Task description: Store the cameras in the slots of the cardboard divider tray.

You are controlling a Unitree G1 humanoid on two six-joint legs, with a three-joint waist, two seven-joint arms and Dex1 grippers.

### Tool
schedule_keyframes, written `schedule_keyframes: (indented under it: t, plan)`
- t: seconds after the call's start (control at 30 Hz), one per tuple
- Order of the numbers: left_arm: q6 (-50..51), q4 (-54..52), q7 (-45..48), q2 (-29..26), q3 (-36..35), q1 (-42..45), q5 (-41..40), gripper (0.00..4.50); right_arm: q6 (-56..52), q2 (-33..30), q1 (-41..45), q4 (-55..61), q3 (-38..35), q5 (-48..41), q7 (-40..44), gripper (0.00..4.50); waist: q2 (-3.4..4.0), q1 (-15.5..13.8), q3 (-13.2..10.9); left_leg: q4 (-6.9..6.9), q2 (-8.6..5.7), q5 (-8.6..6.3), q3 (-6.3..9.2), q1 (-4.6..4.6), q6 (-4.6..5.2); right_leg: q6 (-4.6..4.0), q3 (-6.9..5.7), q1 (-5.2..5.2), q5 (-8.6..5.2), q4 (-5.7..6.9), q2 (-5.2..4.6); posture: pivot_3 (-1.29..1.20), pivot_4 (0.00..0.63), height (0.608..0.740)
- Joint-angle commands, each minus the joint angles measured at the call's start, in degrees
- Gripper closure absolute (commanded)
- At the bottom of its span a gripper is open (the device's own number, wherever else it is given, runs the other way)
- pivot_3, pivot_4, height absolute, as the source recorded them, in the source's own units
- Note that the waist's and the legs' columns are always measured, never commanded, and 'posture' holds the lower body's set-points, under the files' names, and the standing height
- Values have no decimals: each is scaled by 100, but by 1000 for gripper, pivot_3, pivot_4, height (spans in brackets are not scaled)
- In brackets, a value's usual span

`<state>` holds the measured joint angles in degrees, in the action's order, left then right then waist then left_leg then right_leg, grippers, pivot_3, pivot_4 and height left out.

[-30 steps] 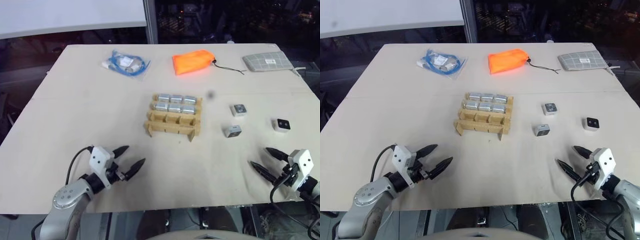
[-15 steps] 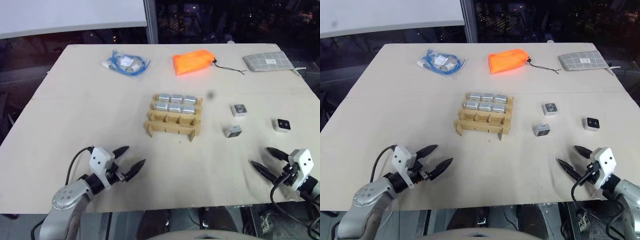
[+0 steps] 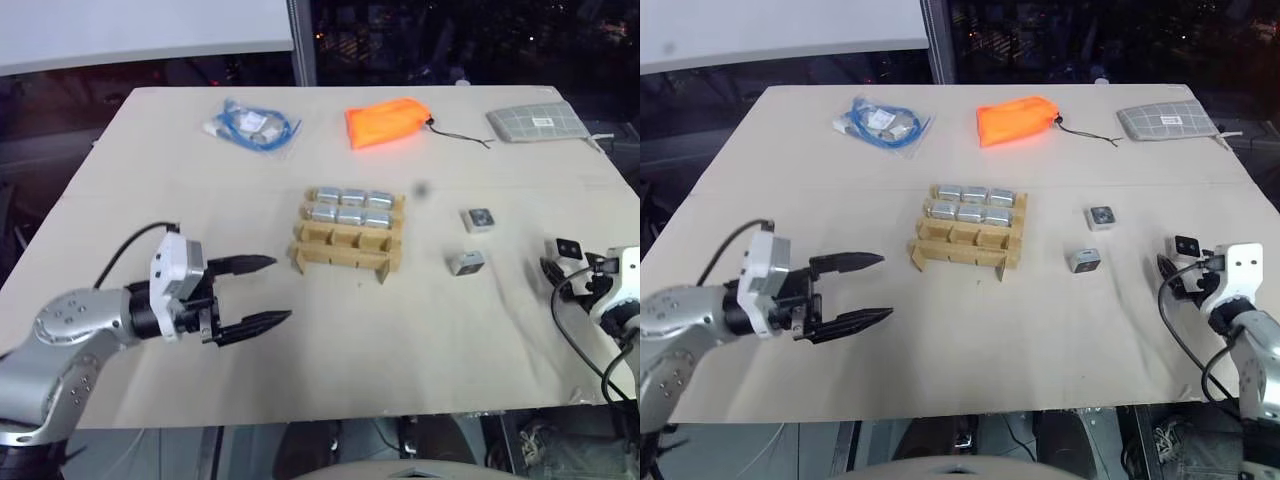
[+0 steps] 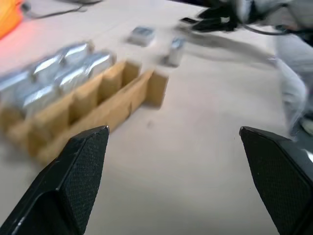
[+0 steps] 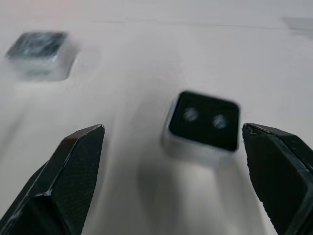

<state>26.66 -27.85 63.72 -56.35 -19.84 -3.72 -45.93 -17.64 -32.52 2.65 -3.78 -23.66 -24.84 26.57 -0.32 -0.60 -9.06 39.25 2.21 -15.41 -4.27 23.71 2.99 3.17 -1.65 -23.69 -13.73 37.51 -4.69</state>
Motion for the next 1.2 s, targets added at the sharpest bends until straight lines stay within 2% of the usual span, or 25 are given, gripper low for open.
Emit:
schedule_keyframes:
  t: [0.03,0.33,0.73,0.77,0.83,0.93,0.97,1.2]
  plan:
    - [254,-172,100,-333,-300,245,-193,67,-108,-35,219,-113,-244,-99,-116,0,1,2,-1,0,-1,0,0,0,0,1,0,0,0,0,1,0,150,740]
    - [700,-218,185,-669,-510,736,-477,67,-102,-76,568,-696,-153,64,-267,0,3,10,-4,-1,-2,1,-4,0,-1,4,4,0,2,-3,5,0,150,740]
    - [724,-272,262,-463,-526,881,-675,67,-72,-21,643,-739,-116,118,-215,0,6,45,-6,-1,-1,5,-5,0,-8,5,6,0,3,-2,8,0,150,740]
    - [715,-276,287,-448,-533,879,-679,0,-71,-15,635,-729,-116,124,-217,518,6,53,-6,-1,-1,13,-5,0,-23,5,6,0,3,-3,8,0,150,740]
    - [701,-286,338,-416,-577,841,-718,0,-83,0,601,-686,-122,130,-224,1066,6,68,-6,-1,-1,14,-5,0,-23,5,6,0,3,-3,8,0,150,740]
    - [665,-242,399,-356,-619,832,-730,0,-83,12,576,-678,-128,140,-217,2405,5,90,-6,-1,-1,14,-5,0,-24,5,7,0,3,-2,8,0,150,740]
    - [659,-225,432,-352,-618,828,-703,0,-79,16,565,-678,-131,142,-213,2720,5,94,-6,-1,-1,14,-5,0,-24,5,7,0,3,-3,8,0,150,740]
    - [570,-161,495,-275,-537,890,-591,0,-6,37,464,-616,-153,134,-184,2718,5,100,-6,-1,-1,14,-4,0,-24,6,6,0,3,-2,8,0,150,740]
